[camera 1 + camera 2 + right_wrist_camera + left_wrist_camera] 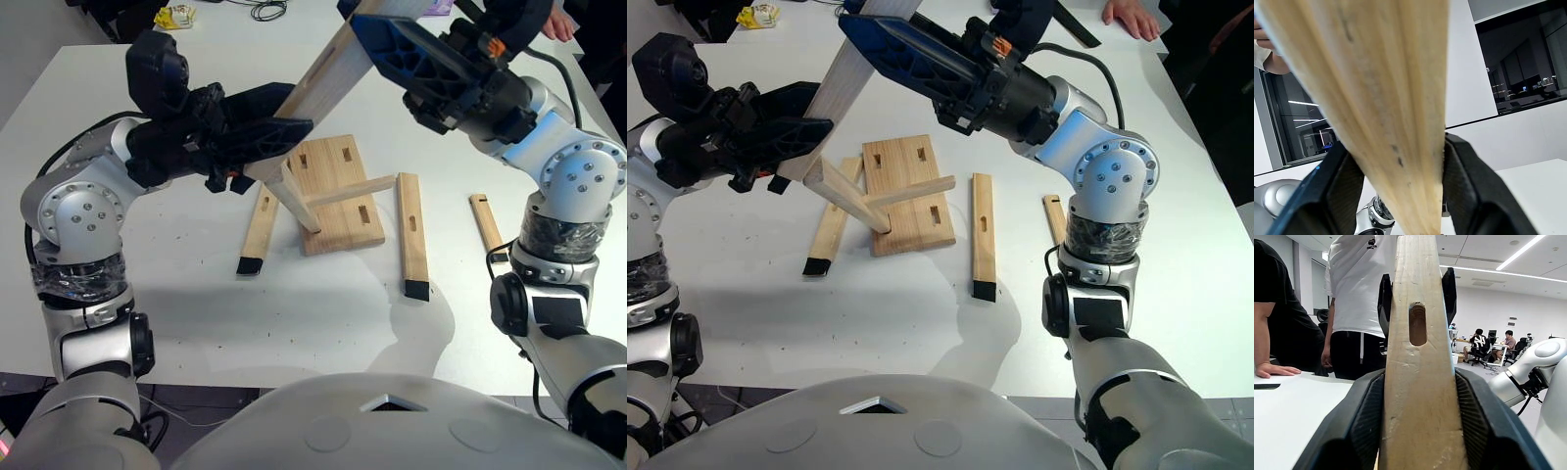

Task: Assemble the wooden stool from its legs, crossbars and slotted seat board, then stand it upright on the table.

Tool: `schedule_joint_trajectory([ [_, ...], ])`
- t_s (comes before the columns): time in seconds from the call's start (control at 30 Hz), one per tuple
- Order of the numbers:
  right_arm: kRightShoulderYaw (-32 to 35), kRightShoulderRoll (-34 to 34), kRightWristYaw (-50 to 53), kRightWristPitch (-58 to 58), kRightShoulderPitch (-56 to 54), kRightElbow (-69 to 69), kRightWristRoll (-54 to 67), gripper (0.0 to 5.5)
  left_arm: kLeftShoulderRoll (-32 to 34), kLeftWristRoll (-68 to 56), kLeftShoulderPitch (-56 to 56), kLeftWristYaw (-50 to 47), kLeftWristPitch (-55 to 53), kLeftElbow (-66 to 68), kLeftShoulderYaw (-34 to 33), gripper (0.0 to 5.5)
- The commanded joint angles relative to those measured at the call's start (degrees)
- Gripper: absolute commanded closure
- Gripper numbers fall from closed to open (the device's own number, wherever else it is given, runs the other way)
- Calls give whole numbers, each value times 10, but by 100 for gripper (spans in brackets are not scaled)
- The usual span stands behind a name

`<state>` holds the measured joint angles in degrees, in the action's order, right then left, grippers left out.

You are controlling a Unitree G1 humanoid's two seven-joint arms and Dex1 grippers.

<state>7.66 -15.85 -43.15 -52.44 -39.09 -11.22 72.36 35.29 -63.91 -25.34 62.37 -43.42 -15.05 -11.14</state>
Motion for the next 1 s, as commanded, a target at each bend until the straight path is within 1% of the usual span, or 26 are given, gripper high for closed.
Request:
schedule_joint_trajectory([
  [0.03, 13, -2, 7, -5, -20, -7, 32, 330, 13, 24, 16, 7, -5, 1, 16, 348],
  [0.23, 14, -12, 15, -14, -18, -17, 42, 330, 28, 57, 21, 28, 21, 15, 31, 348],
  [0.7, 7, -22, 8, -17, -12, -34, 54, 330, 33, 38, 15, 32, 25, 13, 31, 348],
  [0.93, 6, -18, 14, -7, -4, -43, 45, 330, 36, 47, 11, 34, 33, 24, 34, 348],
  [1.0, 7, -20, 19, -2, 0, -38, 35, 330, 33, 56, 5, 22, 42, 33, 33, 348],
])
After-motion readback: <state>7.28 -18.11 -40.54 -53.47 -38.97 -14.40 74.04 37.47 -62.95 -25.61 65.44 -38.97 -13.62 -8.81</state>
